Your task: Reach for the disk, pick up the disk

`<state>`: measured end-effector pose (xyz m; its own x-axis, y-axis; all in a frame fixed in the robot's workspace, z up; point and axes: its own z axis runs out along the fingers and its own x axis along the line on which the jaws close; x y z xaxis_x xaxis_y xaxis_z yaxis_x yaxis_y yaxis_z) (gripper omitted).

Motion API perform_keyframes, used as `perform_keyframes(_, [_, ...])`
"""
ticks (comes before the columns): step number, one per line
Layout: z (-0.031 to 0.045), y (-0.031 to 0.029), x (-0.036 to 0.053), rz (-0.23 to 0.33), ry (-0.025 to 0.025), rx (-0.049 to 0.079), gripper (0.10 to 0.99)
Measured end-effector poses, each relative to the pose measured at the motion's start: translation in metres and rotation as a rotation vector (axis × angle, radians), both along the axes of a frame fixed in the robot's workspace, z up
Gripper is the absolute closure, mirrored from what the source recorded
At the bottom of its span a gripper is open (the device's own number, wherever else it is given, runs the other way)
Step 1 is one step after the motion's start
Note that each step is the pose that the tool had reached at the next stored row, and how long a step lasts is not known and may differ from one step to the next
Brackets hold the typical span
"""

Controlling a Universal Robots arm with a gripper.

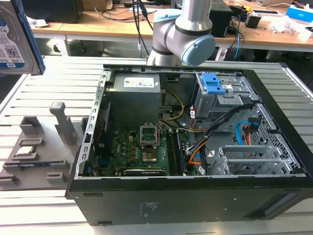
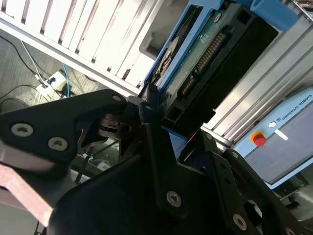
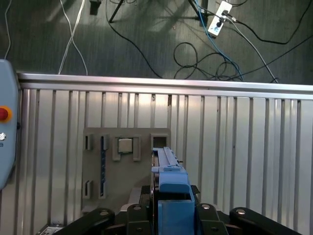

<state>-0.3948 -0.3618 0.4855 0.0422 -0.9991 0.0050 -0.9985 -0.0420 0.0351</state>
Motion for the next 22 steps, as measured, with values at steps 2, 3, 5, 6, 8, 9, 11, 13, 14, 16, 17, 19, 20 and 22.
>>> perform_keyframes(2, [0.0025,0.0,0.0,0.0,0.0001,0.0,0.718])
perform_keyframes(3, [0.0039,0.0,0.0,0.0,0.0001,0.0,0.718])
perform_keyframes(5, [0.0067,0.0,0.0,0.0,0.0002,0.0,0.718])
perform_keyframes(6, [0.0077,0.0,0.0,0.0,0.0002,0.0,0.718])
perform_keyframes(8, [0.0108,0.0,0.0,0.0,0.0003,0.0,0.718])
perform_keyframes(9, [0.0125,0.0,0.0001,0.0,0.0003,0.0,0.718])
perform_keyframes(11, [0.0154,0.0,0.0,0.0,0.0003,0.0,0.718])
perform_keyframes(13, [0.0162,0.0,0.0001,0.0,0.0002,0.0,0.718])
perform_keyframes(14, [0.0162,0.0,0.0,0.0,0.0002,0.0,0.718])
perform_keyframes(16, [0.0163,0.0,0.0,0.0,0.0002,0.0,0.718])
perform_keyframes(17, [0.0164,0.0,0.0001,0.0,0.0003,0.0,0.718])
perform_keyframes(19, [0.0164,-0.0001,0.0018,0.0,0.0004,0.0,0.718])
perform_keyframes(20, [0.0163,0.0,0.0034,0.0,0.0002,0.0,0.718])
perform_keyframes(22, [0.0163,0.0,0.0071,0.0,0.0002,0.0,0.718])
